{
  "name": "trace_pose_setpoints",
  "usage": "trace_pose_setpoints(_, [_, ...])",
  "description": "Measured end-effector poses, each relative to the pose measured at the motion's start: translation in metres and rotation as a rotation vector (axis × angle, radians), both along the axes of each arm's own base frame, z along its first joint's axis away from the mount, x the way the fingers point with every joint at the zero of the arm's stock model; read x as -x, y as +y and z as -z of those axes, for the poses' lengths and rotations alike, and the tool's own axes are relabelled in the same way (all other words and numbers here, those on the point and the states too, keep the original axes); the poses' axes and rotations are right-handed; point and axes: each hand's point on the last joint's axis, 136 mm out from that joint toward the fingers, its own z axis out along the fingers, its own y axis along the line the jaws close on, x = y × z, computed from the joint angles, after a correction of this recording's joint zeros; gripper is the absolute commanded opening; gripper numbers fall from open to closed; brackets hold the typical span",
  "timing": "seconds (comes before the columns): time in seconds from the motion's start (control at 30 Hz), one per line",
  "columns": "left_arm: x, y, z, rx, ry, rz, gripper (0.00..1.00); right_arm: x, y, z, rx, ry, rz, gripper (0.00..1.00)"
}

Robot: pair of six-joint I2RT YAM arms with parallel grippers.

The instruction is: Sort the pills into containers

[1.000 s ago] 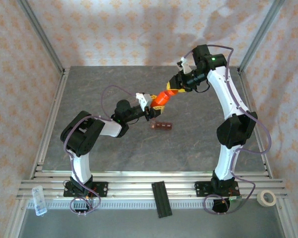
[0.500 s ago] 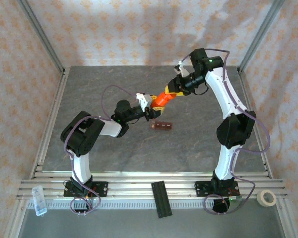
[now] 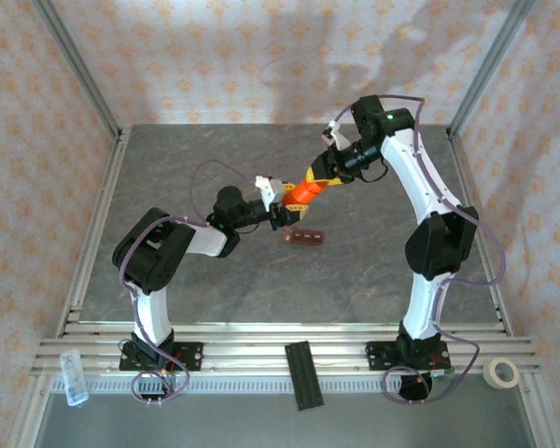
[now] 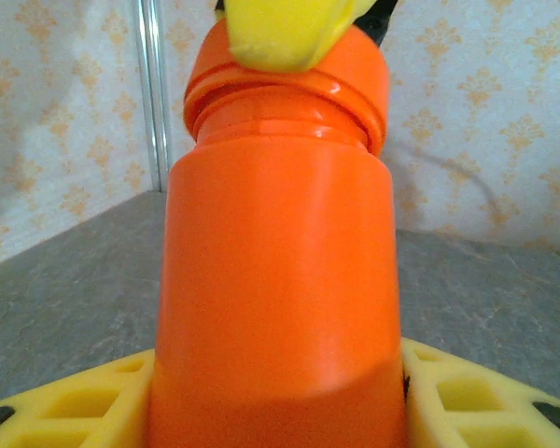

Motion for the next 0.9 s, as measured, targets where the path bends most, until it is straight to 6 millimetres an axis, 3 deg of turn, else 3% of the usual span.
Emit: trace_pose_setpoints(0.9, [0.014, 0.002, 0.013, -0.021, 0.092, 0.115, 0.0, 0.012, 0.005, 0.019, 0.013, 0.056, -0.077, 0.3])
